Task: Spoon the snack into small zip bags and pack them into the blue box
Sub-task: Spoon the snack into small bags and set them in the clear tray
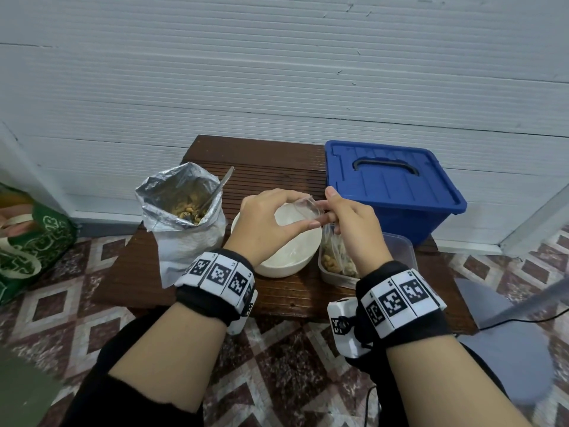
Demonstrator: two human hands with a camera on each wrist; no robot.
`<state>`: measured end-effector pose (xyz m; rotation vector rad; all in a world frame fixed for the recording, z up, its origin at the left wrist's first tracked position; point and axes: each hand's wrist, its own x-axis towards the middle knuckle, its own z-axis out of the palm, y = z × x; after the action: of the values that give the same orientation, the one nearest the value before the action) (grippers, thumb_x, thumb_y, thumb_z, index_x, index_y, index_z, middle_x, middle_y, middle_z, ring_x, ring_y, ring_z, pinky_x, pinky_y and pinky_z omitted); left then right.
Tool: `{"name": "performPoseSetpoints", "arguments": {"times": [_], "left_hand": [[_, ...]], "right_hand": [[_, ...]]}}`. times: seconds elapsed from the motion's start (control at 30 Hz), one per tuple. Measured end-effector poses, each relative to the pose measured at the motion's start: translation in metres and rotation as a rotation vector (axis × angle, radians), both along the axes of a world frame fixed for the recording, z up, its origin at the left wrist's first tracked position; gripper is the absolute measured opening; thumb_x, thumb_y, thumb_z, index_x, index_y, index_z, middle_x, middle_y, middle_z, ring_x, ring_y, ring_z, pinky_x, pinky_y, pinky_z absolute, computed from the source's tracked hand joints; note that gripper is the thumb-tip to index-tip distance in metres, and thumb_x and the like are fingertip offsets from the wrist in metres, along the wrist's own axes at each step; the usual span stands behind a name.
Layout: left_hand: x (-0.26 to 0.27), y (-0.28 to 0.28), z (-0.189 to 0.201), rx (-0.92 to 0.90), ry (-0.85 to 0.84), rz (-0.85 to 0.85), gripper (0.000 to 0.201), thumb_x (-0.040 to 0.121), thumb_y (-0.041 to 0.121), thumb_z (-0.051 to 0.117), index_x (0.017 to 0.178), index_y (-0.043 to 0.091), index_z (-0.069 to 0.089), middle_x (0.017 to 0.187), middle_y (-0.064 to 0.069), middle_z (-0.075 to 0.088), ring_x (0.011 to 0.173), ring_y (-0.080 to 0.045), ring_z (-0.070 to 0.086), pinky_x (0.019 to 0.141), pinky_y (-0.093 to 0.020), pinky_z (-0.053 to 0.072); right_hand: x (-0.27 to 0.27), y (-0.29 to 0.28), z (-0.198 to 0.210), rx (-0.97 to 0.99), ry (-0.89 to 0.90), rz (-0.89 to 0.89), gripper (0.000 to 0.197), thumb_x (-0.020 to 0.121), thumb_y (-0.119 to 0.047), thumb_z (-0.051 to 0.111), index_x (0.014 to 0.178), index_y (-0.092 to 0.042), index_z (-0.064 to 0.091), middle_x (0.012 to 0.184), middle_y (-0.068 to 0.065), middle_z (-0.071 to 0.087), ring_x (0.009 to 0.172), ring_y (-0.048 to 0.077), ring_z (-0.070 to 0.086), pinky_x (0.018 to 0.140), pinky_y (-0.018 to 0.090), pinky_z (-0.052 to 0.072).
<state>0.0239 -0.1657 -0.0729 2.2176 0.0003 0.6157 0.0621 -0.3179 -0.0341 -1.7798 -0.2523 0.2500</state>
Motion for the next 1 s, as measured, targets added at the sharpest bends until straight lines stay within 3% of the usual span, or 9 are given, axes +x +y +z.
{"name": "performPoseSetpoints", "arguments": {"times": [0.2, 0.27, 0.37, 0.43, 0.57, 0.73, 0.87, 0.93, 1.0], "left_hand": [[0.000, -0.001, 0.006, 0.009, 0.020, 0.015, 0.051, 0.070, 0.059, 0.074, 0.115, 0.036, 0.067, 0.107, 0.022, 0.066, 0.110, 0.004, 0.055, 0.104, -0.042, 0.040], [-0.002, -0.002, 0.008, -0.021, 0.012, 0.026, 0.049, 0.071, 0.050, 0.078, 0.115, 0.033, 0.067, 0.108, 0.020, 0.066, 0.107, 0.009, 0.054, 0.104, -0.025, 0.039], [-0.007, -0.004, 0.013, -0.084, -0.042, 0.036, 0.034, 0.073, 0.035, 0.082, 0.104, 0.030, 0.070, 0.099, 0.023, 0.066, 0.098, 0.014, 0.055, 0.090, -0.005, 0.037], [-0.011, -0.004, 0.020, -0.121, -0.108, 0.064, 0.026, 0.074, 0.032, 0.081, 0.097, 0.032, 0.069, 0.094, 0.027, 0.064, 0.096, 0.013, 0.058, 0.086, -0.004, 0.040], [-0.021, 0.007, 0.043, -0.177, -0.189, 0.172, 0.030, 0.076, 0.040, 0.077, 0.103, 0.029, 0.070, 0.100, 0.021, 0.066, 0.099, 0.012, 0.057, 0.086, -0.005, 0.040], [-0.037, 0.030, 0.066, -0.323, -0.253, 0.312, 0.034, 0.075, 0.047, 0.075, 0.105, 0.033, 0.068, 0.102, 0.011, 0.069, 0.098, -0.008, 0.063, 0.087, -0.035, 0.054], [-0.049, 0.052, 0.084, -0.459, -0.362, 0.388, 0.029, 0.078, 0.039, 0.076, 0.103, 0.026, 0.069, 0.095, 0.008, 0.068, 0.086, -0.005, 0.061, 0.074, -0.023, 0.052], [-0.056, 0.068, 0.092, -0.468, -0.426, 0.421, 0.030, 0.079, 0.039, 0.076, 0.105, 0.027, 0.067, 0.096, 0.008, 0.068, 0.088, -0.005, 0.061, 0.077, -0.020, 0.051], [-0.063, 0.085, 0.094, -0.400, -0.455, 0.482, 0.034, 0.078, 0.044, 0.076, 0.107, 0.030, 0.067, 0.100, 0.004, 0.069, 0.093, -0.008, 0.063, 0.087, -0.029, 0.053]], "right_hand": [[-0.002, 0.000, 0.001, 0.037, -0.019, -0.029, 0.037, 0.097, -0.042, 0.045, 0.079, -0.022, 0.071, 0.069, -0.004, 0.068, 0.058, -0.006, 0.052, 0.077, 0.025, 0.039], [-0.003, 0.001, 0.000, 0.050, -0.016, -0.036, 0.035, 0.098, -0.042, 0.043, 0.082, -0.025, 0.070, 0.066, -0.004, 0.069, 0.058, -0.007, 0.053, 0.079, 0.024, 0.039], [-0.002, 0.003, -0.001, 0.070, -0.001, -0.051, 0.039, 0.099, -0.043, 0.040, 0.093, -0.020, 0.071, 0.070, 0.001, 0.070, 0.062, -0.002, 0.052, 0.085, 0.028, 0.039], [-0.002, 0.004, -0.002, 0.076, -0.002, -0.058, 0.042, 0.099, -0.044, 0.039, 0.098, -0.016, 0.072, 0.072, 0.002, 0.069, 0.064, 0.000, 0.049, 0.086, 0.030, 0.038], [-0.003, 0.010, -0.002, 0.093, -0.021, -0.053, 0.042, 0.099, -0.043, 0.041, 0.094, -0.016, 0.072, 0.076, 0.002, 0.069, 0.069, 0.000, 0.049, 0.087, 0.029, 0.036], [-0.006, 0.034, 0.003, 0.017, -0.087, 0.032, 0.031, 0.096, -0.042, 0.047, 0.088, -0.024, 0.070, 0.087, -0.001, 0.070, 0.095, 0.008, 0.058, 0.090, 0.033, 0.044], [-0.010, 0.061, 0.012, -0.001, -0.137, 0.106, 0.035, 0.094, -0.043, 0.050, 0.075, -0.020, 0.069, 0.091, -0.005, 0.070, 0.090, 0.000, 0.057, 0.088, 0.035, 0.046], [-0.012, 0.074, 0.016, 0.017, -0.134, 0.132, 0.033, 0.094, -0.046, 0.050, 0.083, -0.022, 0.070, 0.086, -0.003, 0.070, 0.089, 0.003, 0.059, 0.085, 0.031, 0.046], [-0.015, 0.085, 0.020, 0.027, -0.128, 0.157, 0.030, 0.092, -0.047, 0.051, 0.091, -0.023, 0.069, 0.082, -0.003, 0.069, 0.084, -0.001, 0.059, 0.078, 0.018, 0.044]]}}
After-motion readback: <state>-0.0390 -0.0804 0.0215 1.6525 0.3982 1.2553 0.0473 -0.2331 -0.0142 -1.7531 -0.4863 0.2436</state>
